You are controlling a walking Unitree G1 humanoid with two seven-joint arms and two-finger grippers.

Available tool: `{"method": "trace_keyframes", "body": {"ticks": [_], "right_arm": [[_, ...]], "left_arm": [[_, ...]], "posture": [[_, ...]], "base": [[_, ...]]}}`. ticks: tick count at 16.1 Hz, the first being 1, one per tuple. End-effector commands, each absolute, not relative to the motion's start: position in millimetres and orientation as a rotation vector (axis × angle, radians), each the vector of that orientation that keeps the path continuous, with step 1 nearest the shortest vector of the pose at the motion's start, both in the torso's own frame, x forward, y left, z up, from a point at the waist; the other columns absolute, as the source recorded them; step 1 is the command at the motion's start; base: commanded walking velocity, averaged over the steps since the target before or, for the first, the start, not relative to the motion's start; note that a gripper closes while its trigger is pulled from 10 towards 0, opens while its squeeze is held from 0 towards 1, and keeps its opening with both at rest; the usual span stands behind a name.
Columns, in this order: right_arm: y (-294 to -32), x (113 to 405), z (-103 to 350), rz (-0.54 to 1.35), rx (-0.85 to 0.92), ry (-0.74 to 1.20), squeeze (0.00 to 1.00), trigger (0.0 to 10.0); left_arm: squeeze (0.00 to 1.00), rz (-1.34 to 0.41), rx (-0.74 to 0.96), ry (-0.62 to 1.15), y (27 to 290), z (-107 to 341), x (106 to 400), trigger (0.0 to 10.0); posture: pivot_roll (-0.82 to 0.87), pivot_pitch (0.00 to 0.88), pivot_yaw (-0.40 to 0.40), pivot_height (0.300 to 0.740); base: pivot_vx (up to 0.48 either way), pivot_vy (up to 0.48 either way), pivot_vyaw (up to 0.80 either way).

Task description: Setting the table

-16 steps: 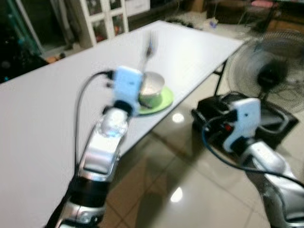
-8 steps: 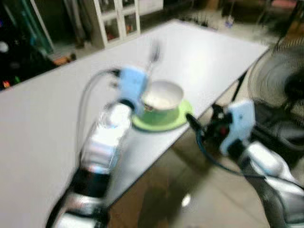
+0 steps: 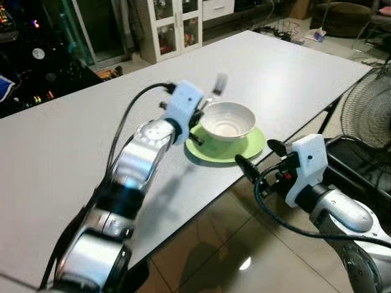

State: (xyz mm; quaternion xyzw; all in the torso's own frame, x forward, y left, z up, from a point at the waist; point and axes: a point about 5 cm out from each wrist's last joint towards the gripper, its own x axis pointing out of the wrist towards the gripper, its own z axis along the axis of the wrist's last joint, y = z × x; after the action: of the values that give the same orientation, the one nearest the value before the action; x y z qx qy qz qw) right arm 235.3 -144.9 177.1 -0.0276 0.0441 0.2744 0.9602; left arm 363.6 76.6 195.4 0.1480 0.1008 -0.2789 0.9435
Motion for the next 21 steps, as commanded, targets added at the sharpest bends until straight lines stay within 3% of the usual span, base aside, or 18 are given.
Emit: {"method": "trace_keyframes", "body": {"ticks": [1,7,10,21], "right_arm": [[-140.9,233.1,180.2,0.615,-0.062,0.101,0.0,10.0],[-140.4,226.1,182.0,0.689,-0.092,0.14,0.0,10.0],[-146.1,232.2,180.3,0.612,-0.083,0.163,0.0,10.0],[-149.2,236.2,179.6,0.532,-0.06,0.176,0.0,10.0]], "left_arm": [[0.0,-0.625,0.286,0.239,70.1,195.9,370.1,10.0],[0.0,-0.703,0.361,0.381,57.3,191.9,386.9,10.0],[0.0,-0.708,0.41,0.445,52.6,193.4,393.9,10.0],[0.0,-0.722,0.436,0.418,33.7,212.3,400.8,10.0]], "posture": [[-0.1,0.0,0.071,0.74],[-0.11,0.0,0.072,0.74],[-0.12,0.0,0.078,0.74],[-0.12,0.007,0.093,0.74]], "base": [[0.0,0.0,0.0],[0.0,0.0,0.0],[0.0,0.0,0.0],[0.0,0.0,0.0]]}}
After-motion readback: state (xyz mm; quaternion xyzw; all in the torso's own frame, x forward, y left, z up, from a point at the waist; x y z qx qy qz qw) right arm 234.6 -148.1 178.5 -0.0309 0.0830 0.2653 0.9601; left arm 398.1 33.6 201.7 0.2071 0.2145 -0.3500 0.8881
